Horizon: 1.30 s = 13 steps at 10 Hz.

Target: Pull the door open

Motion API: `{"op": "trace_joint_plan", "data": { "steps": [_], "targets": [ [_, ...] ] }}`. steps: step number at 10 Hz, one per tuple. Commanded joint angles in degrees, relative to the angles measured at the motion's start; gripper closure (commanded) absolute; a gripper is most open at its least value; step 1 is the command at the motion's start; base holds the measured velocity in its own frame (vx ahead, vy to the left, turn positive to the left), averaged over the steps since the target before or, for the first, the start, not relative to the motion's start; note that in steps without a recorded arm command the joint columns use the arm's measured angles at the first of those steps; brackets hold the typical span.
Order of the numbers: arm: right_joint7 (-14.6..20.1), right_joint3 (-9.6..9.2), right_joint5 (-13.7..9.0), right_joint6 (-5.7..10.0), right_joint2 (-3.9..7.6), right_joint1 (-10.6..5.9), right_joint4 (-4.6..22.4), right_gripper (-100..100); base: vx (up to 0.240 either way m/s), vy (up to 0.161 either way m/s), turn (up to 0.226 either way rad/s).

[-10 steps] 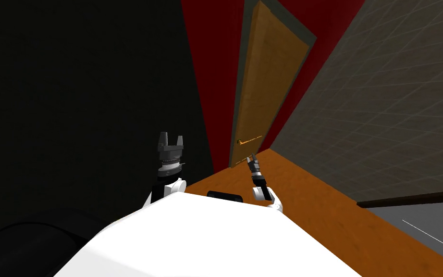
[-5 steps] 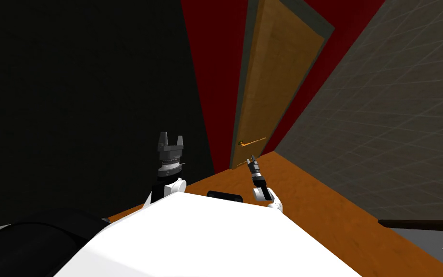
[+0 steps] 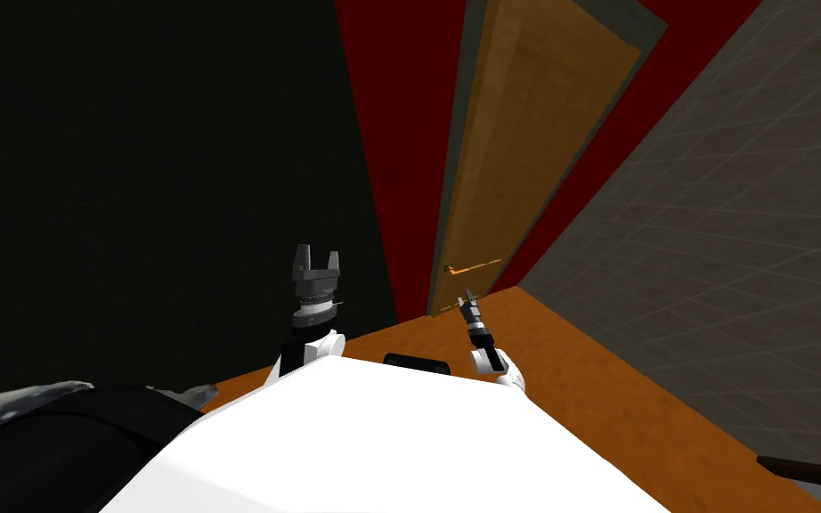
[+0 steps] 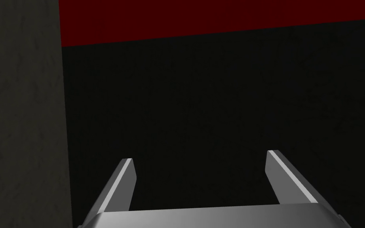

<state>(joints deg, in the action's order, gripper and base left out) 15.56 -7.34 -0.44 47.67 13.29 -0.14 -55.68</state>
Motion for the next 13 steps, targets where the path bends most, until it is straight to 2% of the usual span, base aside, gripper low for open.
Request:
{"op": "trace_joint_plan", "data": {
  "steps": [1, 7, 13],
  "targets": [
    [0.3, -0.16, 0.0, 0.88, 0.39, -1.11, 2.9, -100, 0.06, -0.082, 0.125],
    [1.1, -0.75, -0.1, 3.18, 1.6, -4.18, 11.6, -100, 0.057, -0.083, 0.125],
    [1.7, -1.24, -0.2, 5.1, 2.58, -6.75, 18.8, -100, 0.04, -0.075, 0.105]
  ]
}}
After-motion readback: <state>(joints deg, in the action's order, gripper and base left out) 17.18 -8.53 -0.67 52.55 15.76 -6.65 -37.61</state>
